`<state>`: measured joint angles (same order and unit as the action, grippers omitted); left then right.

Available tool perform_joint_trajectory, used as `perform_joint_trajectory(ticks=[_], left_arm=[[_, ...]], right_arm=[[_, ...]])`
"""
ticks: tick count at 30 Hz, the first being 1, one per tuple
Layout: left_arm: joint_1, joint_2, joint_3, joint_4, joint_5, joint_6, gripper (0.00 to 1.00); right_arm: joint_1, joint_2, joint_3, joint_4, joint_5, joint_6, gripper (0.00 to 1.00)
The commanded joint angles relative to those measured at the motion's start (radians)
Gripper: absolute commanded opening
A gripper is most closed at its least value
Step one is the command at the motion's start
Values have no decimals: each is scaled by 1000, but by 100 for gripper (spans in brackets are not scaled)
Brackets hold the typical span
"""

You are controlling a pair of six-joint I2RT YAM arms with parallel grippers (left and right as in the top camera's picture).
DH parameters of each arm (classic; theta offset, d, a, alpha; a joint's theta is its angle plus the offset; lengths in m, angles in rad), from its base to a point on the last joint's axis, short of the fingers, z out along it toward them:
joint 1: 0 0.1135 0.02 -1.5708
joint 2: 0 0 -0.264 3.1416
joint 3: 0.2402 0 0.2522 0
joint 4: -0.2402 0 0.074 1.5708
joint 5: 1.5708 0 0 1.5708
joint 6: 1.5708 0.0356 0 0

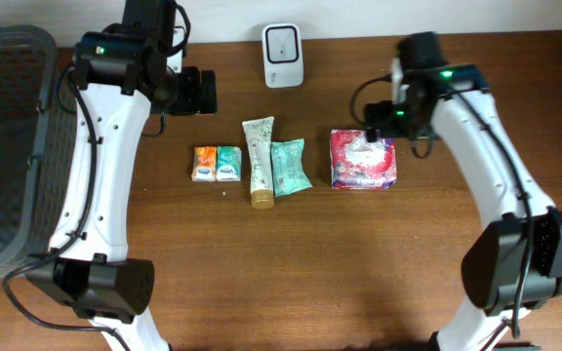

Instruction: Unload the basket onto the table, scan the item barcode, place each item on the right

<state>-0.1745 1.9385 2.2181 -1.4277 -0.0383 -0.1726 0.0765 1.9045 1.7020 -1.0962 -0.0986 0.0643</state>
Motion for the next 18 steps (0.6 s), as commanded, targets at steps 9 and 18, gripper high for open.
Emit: perform_joint_trajectory(ticks=[9, 18], left_arm=[[5, -3, 8, 0, -7, 2, 99], [5, -3, 8, 0, -7, 2, 99]], right_arm=[[-130, 251, -237, 166, -511, -126, 9], [-51, 248, 72, 521, -657, 409, 4]])
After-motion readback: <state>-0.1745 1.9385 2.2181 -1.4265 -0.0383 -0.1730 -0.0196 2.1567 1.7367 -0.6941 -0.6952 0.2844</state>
